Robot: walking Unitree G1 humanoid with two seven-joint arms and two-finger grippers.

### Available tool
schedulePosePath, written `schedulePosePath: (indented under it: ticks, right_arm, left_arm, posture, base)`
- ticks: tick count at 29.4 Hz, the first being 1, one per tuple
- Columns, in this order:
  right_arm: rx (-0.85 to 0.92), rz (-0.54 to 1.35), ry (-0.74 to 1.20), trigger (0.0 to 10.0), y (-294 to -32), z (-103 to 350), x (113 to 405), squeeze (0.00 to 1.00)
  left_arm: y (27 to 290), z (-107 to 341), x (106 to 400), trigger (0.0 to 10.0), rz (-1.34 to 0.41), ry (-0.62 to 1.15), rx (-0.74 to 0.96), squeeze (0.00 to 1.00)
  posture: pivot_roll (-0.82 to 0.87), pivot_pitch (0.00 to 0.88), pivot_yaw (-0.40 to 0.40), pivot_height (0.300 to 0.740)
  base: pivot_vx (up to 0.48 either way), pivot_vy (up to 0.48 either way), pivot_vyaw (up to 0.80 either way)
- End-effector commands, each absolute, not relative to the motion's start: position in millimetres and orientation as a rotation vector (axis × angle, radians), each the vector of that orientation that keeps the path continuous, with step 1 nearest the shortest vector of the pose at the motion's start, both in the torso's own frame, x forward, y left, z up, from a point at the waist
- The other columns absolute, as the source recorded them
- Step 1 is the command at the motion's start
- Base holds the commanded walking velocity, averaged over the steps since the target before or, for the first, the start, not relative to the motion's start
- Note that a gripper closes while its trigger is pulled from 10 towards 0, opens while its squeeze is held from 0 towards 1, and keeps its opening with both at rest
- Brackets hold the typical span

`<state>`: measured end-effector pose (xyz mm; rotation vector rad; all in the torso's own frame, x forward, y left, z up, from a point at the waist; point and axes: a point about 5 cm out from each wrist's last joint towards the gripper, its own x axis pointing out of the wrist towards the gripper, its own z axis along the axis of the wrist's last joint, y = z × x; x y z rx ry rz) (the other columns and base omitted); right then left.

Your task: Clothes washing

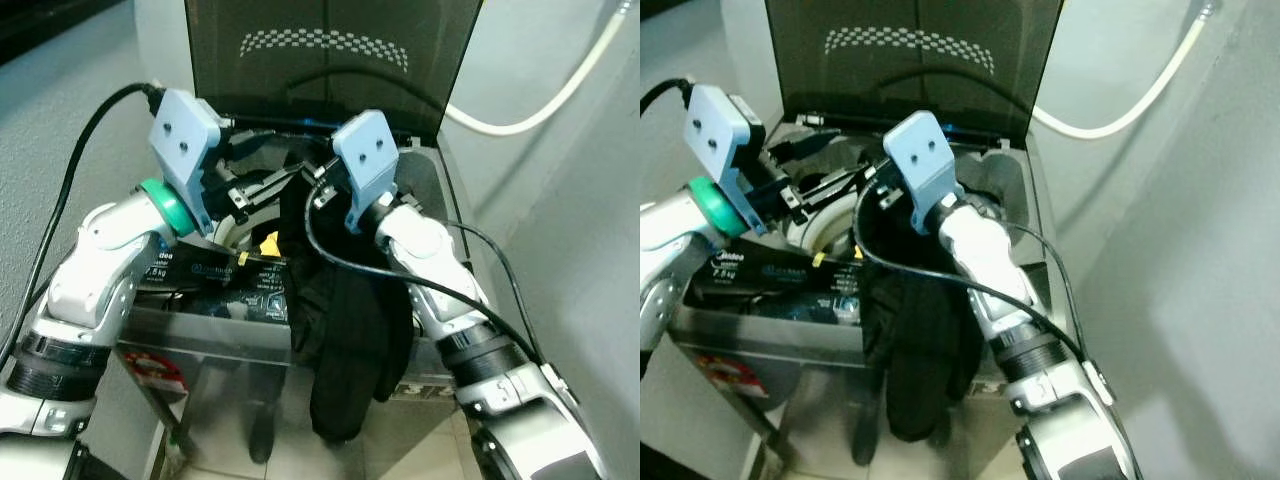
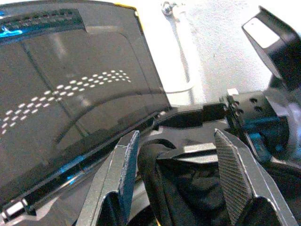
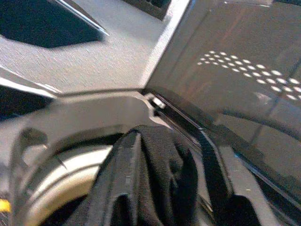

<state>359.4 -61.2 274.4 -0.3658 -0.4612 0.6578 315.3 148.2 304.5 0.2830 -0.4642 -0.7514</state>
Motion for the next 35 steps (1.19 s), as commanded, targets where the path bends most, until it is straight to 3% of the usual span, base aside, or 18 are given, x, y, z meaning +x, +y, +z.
schedulePosePath:
  ticks: [1, 2, 7, 12, 19, 27, 28, 29, 33, 34, 35]
  right_arm:
    - [-0.385, 0.692, -0.457, 10.0, -62.7, 271.4, 356.1, 0.82]
    - [-0.376, 0.705, -0.46, 10.0, -69.5, 272.2, 353.7, 0.0]
    - [-0.252, 0.77, -0.461, 10.0, -107.6, 272.6, 336.7, 0.0]
    - [-0.227, 0.942, -0.421, 10.0, -119.5, 260.5, 314.0, 0.0]
    - [-0.446, 1.05, -0.18, 10.0, -131.5, 206.6, 308.9, 0.0]
    - [-0.537, 1.058, -0.071, 10.0, -139.2, 187.2, 308.9, 0.0]
    - [-0.561, 1.04, -0.064, 9.5, -139.3, 184.2, 310.9, 0.0]
    - [-0.568, 1.032, -0.065, 7.9, -138.9, 183.3, 311.8, 0.0]
    - [-0.575, 1.024, -0.067, 7.9, -138.4, 182.4, 312.8, 0.0]
    - [-0.58, 1.016, -0.068, 2.5, -137.9, 181.4, 313.7, 0.0]
    - [-0.58, 1.016, -0.068, 2.5, -137.9, 181.4, 313.7, 0.0]
  left_arm:
    - [148.0, 303.4, 311.1, 10.0, -0.765, -0.456, 0.286, 0.0]
    - [148.8, 302.5, 309.3, 10.0, -0.766, -0.452, 0.283, 0.0]
    - [151.0, 302.2, 293.8, 10.0, -0.775, -0.433, 0.271, 0.0]
    - [157.8, 301.7, 281.9, 10.0, -0.802, -0.403, 0.284, 0.0]
    - [172.9, 278.0, 258.6, 10.0, -0.884, -0.249, 0.357, 0.0]
    - [168.7, 279.2, 255.8, 10.0, -0.861, -0.251, 0.336, 0.0]
    - [166.3, 278.7, 255.8, 10.0, -0.866, -0.251, 0.325, 0.0]
    - [164.4, 278.0, 255.9, 10.0, -0.874, -0.249, 0.315, 0.0]
    - [162.5, 277.2, 256.1, 10.0, -0.882, -0.246, 0.305, 0.0]
    - [159.1, 274.4, 255.3, 10.0, -0.901, -0.237, 0.292, 0.0]
    - [159.1, 274.4, 255.3, 10.0, -0.901, -0.237, 0.292, 0.0]
  posture:
    - [0.14, 0.039, 0.001, 0.74]
    - [0.14, 0.039, 0.001, 0.74]
    - [0.14, 0.05, -0.009, 0.74]
    - [0.13, 0.053, -0.01, 0.74]
    - [0.15, 0.055, -0.022, 0.74]
    - [0.16, 0.053, -0.035, 0.74]
    - [0.15, 0.05, -0.035, 0.74]
    - [0.15, 0.05, -0.035, 0.74]
    - [0.15, 0.05, -0.035, 0.74]
    - [0.15, 0.044, -0.029, 0.74]
    - [0.15, 0.044, -0.029, 0.74]
  base:
    - [0.0, 0.0, 0.0]
    - [0.0, 0.0, 0.0]
    - [0.0, 0.0, 0.0]
    - [0.0, 0.0, 0.0]
    - [0.0, 0.0, 0.0]
    - [0.0, 0.0, 0.0]
    - [0.0, 0.0, 0.0]
    - [0.0, 0.0, 0.0]
    - [0.0, 0.0, 0.0]
    - [0.0, 0.0, 0.0]
    - [0.0, 0.0, 0.0]
